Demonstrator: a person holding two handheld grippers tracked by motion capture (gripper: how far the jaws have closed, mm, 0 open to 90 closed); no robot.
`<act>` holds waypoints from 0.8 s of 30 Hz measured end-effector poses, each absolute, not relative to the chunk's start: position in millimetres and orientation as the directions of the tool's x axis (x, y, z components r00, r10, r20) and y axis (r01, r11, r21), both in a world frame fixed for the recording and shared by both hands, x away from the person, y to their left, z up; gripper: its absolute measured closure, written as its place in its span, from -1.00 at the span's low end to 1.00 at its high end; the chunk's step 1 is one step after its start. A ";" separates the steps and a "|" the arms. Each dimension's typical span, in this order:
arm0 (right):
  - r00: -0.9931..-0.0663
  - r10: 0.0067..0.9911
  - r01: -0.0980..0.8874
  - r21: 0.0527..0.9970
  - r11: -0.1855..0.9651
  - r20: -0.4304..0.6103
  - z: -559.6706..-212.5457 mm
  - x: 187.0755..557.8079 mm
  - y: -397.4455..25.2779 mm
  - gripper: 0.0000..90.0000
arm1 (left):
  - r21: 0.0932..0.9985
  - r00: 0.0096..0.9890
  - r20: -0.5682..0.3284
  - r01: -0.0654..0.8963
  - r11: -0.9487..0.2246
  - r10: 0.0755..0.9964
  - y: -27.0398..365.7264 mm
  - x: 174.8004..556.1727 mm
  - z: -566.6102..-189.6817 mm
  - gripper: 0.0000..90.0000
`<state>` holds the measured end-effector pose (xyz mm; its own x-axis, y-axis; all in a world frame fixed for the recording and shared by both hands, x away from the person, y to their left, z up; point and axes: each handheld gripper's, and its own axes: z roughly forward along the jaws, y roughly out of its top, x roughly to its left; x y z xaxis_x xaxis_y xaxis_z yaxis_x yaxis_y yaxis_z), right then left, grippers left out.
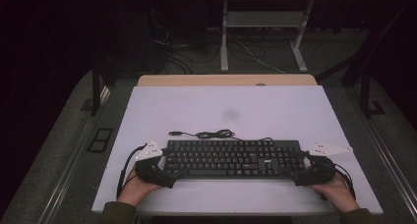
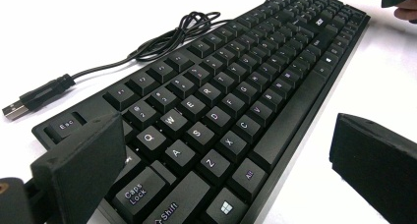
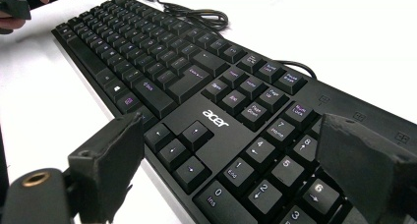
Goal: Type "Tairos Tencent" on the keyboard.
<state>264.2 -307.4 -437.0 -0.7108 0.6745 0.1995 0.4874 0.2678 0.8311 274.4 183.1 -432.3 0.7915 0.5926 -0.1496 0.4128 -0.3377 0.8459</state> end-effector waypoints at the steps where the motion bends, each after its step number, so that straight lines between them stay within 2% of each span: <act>1: -0.711 0.675 0.487 0.831 0.268 0.200 -437.0 264.2 -307.4 -0.76 | 0.846 0.791 -0.151 0.414 -0.337 0.593 183.1 274.4 -432.3 -1.00; 24: -0.732 0.639 0.480 0.843 0.241 0.235 -427.9 272.3 -296.8 -0.76 | 0.851 0.786 -0.164 0.418 -0.317 0.597 186.4 273.8 -432.1 -1.00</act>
